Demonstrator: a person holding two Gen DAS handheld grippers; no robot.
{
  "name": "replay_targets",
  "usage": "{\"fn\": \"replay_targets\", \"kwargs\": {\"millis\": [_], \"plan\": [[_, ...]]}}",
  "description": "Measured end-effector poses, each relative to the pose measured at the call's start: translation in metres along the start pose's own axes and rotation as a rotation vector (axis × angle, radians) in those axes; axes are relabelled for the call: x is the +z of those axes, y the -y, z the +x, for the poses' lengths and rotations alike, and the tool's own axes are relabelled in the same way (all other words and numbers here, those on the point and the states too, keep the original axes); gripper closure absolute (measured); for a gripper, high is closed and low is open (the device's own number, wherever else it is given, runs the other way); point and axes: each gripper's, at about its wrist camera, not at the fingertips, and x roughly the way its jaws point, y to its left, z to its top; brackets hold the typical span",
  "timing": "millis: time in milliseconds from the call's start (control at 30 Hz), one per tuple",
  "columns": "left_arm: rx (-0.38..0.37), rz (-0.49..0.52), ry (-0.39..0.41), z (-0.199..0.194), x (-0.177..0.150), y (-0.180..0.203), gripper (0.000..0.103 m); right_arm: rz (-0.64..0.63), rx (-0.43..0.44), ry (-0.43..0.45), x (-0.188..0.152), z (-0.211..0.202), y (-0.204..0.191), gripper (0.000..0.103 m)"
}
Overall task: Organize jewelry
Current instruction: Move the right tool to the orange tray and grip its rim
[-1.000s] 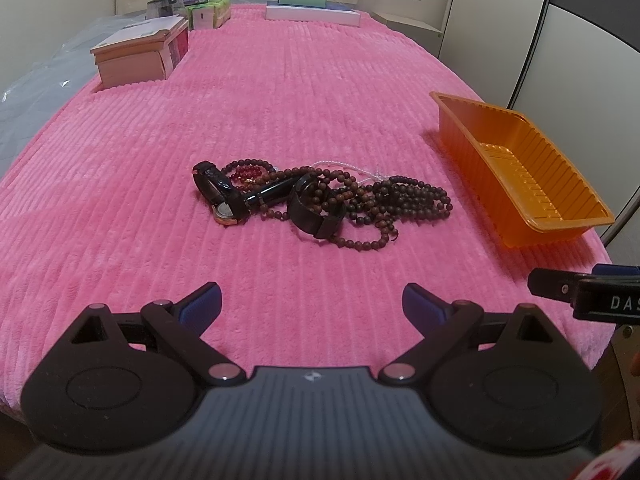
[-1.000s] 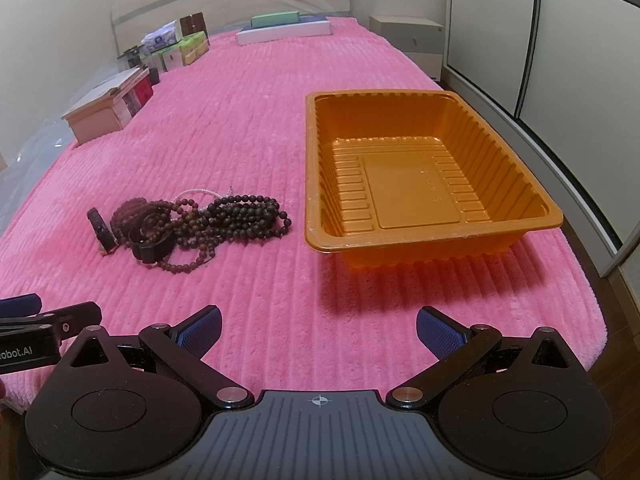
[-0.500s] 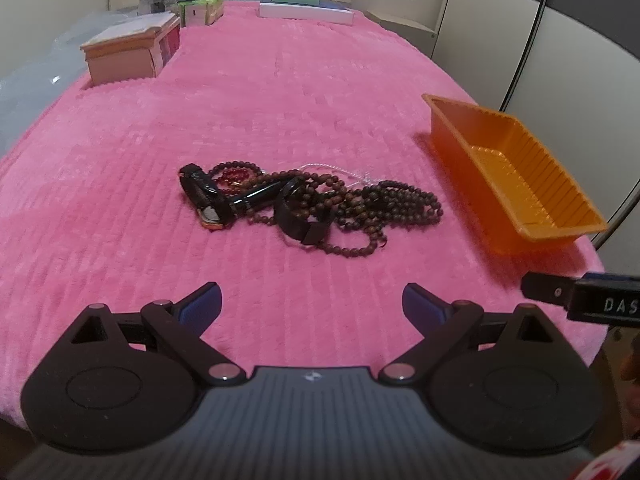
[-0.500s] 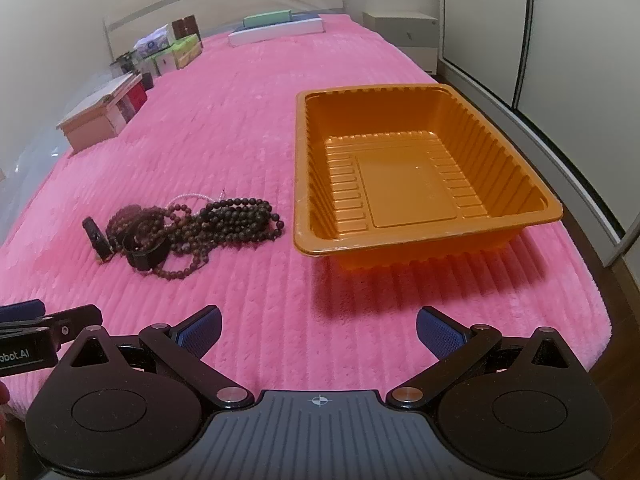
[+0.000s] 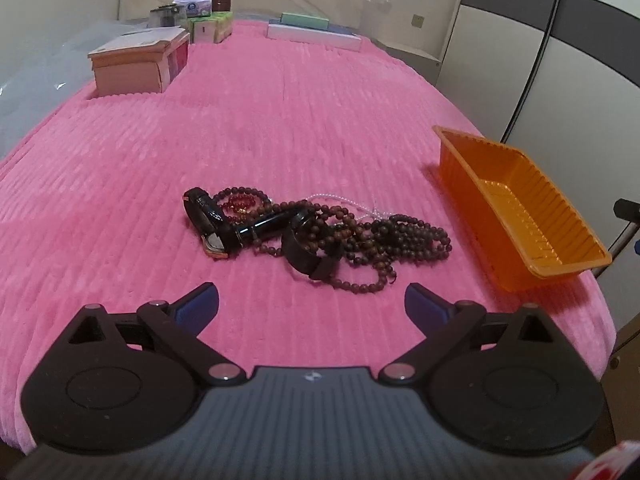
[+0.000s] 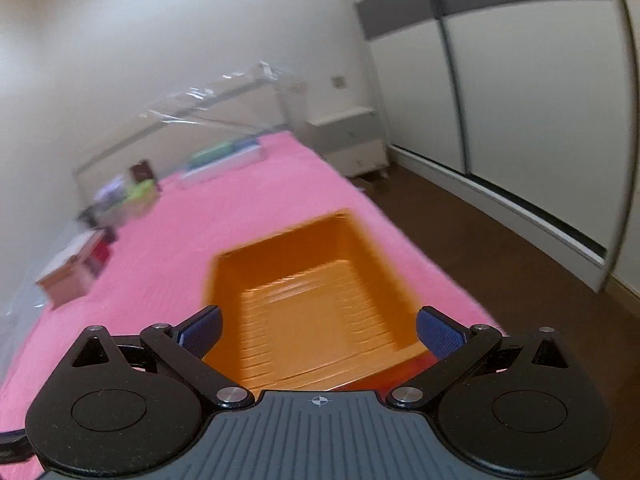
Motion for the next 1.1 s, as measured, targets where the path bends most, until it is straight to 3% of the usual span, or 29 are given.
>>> {"fn": "replay_targets", "kwargs": {"millis": [67,167,233,567,667,1100], "plan": [[-0.011,-0.005,-0.017,0.004,0.001,-0.002,0.005,-0.004,-0.04,-0.013,0.005,0.015,0.017,0.005],[-0.012,-0.018,-0.047,0.008,0.0,-0.002,0.005,0.013,-0.051,-0.063,0.003,0.04,0.037,0.029],[-0.005,-0.037,-0.073,0.012,-0.001,-0.004,0.005,0.049,-0.03,-0.1,-0.002,0.056,0.048,0.035],[-0.037,-0.036,-0.093,0.023,0.001,0.0,0.007,0.074,0.043,-0.202,0.0,0.085,0.068,0.086],[-0.05,-0.033,-0.089,0.025,0.003,0.003,0.007,0.073,0.048,-0.215,0.001,0.098,0.064,0.094],[-0.045,-0.081,-0.062,0.022,0.0,-0.016,0.007,-0.01,0.009,-0.226,0.017,0.077,0.036,0.097]]}}
